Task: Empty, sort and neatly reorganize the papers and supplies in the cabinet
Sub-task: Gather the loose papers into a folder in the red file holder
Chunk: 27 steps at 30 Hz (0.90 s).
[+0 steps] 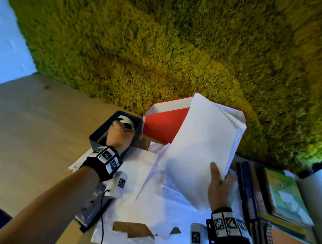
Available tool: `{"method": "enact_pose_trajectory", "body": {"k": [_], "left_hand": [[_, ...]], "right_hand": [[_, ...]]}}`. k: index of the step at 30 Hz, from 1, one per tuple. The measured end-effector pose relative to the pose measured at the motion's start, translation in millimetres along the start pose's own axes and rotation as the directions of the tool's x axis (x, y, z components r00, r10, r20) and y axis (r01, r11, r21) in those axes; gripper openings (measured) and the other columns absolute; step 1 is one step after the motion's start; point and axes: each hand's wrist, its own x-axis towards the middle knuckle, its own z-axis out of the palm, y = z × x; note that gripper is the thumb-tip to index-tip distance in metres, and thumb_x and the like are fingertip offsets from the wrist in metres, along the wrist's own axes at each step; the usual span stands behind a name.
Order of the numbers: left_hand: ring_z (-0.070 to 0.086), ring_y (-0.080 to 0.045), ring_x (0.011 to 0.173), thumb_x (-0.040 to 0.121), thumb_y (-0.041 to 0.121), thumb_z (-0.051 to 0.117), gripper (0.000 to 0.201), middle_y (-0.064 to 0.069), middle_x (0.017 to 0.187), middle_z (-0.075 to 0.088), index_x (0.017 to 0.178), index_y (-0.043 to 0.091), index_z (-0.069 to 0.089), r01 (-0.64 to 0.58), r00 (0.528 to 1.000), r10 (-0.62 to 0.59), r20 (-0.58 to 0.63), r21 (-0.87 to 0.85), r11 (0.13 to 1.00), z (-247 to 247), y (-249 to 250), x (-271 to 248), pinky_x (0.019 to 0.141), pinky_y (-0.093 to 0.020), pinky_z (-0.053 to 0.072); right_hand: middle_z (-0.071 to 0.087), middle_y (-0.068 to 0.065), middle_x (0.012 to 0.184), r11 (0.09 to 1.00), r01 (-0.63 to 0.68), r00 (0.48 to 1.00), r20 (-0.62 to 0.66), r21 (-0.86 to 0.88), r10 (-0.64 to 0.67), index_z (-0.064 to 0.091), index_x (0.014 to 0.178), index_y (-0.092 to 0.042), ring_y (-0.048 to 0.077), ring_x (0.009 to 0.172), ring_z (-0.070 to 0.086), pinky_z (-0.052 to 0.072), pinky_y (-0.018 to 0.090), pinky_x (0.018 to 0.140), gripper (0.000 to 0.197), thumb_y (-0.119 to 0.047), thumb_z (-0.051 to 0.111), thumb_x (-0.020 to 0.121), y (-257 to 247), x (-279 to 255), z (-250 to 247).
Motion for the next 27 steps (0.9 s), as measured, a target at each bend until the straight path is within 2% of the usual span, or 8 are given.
{"method": "enact_pose_trajectory", "body": {"k": [3,5,8,13,17,20,24,27], "left_hand": [[0.05,-0.043,0.118,0.085,0.039,0.069,0.068,-0.026,0.129,0.045,0.127,-0.006,0.039,0.246,0.965,-0.224,-0.137,0.176,0.953,-38.4,-23.6,32.0,0.095,-0.045,0.043],[0.054,-0.04,0.118,0.092,0.049,0.059,0.072,-0.026,0.134,0.046,0.135,-0.006,0.041,0.268,0.954,-0.299,0.03,0.363,0.892,-50.6,-36.3,40.8,0.097,-0.043,0.047],[0.066,-0.034,0.103,0.091,0.034,0.053,0.049,-0.022,0.117,0.064,0.122,-0.004,0.059,0.114,0.937,-0.247,0.246,0.453,0.884,-56.5,-42.3,56.0,0.092,-0.041,0.055],[0.055,-0.036,0.121,0.085,0.018,0.063,0.06,-0.023,0.132,0.051,0.134,-0.009,0.039,0.132,0.945,-0.24,0.224,0.411,0.902,-63.6,-51.1,75.0,0.099,-0.039,0.048],[0.051,-0.044,0.112,0.081,0.004,0.064,0.056,-0.024,0.127,0.045,0.128,-0.005,0.035,0.073,0.997,-0.071,-0.019,0.158,0.985,-73.5,-72.6,98.0,0.089,-0.043,0.042],[0.05,-0.044,0.116,0.087,0.018,0.067,0.068,-0.024,0.134,0.043,0.138,-0.006,0.031,0.06,0.979,-0.048,-0.2,0.057,0.997,-80.2,-73.7,103.5,0.093,-0.044,0.04],[0.051,-0.046,0.117,0.089,0.021,0.063,0.059,-0.027,0.132,0.044,0.13,-0.01,0.034,0.219,0.974,-0.224,0.027,0.116,0.969,-65.0,-66.9,116.8,0.093,-0.044,0.042],[0.049,-0.045,0.12,0.092,0.024,0.061,0.06,-0.028,0.135,0.043,0.134,-0.009,0.034,0.222,0.972,-0.23,0.054,0.121,0.967,-59.7,-68.5,148.5,0.098,-0.044,0.041]], "right_hand": [[0.07,0.013,0.093,1.0,0.011,1.0,0.008,-0.016,-0.01,0.069,0.102,0.002,0.023,0.08,0.063,0.041,0.028,0.068,0.027,-0.022,0.063,0.092,-7.4,4.7,13.0],[0.067,0.008,0.086,1.0,-0.002,1.0,0.012,-0.001,0.002,0.068,0.101,0.002,0.02,0.077,0.059,0.041,0.029,0.069,0.025,-0.02,0.063,0.091,-14.7,2.8,25.1],[0.062,0.006,0.08,1.0,-0.003,1.0,0.003,0.02,0.003,0.067,0.096,0.003,0.021,0.073,0.056,0.041,0.031,0.07,0.02,-0.015,0.065,0.09,-26.9,-0.8,51.7],[0.062,0.002,0.076,0.999,-0.04,0.999,0.034,0.026,0.039,0.063,0.086,-0.008,0.019,0.077,0.057,0.04,0.031,0.071,0.009,-0.015,0.066,0.09,-37.4,-9.0,97.1],[0.064,0.003,0.091,0.998,-0.052,0.997,0.05,0.016,0.052,0.068,0.105,-0.001,0.018,0.086,0.059,0.042,0.03,0.079,0.02,-0.013,0.065,0.09,-39.9,-13.5,112.5],[0.062,0.004,0.087,0.997,-0.081,0.996,0.022,-0.007,0.082,0.067,0.102,-0.002,0.02,0.082,0.058,0.042,0.031,0.076,0.018,-0.014,0.066,0.089,-40.2,-15.1,115.8],[0.062,0.005,0.081,0.994,-0.108,0.994,0.022,-0.019,0.109,0.065,0.093,-0.009,0.024,0.079,0.059,0.044,0.032,0.076,0.007,-0.015,0.066,0.089,-45.2,-14.7,125.1],[0.065,0.001,0.082,0.993,-0.113,0.993,0.03,-0.026,0.114,0.064,0.091,-0.018,0.024,0.081,0.062,0.047,0.034,0.078,0.002,-0.017,0.066,0.089,-47.5,-13.3,131.3]]}}
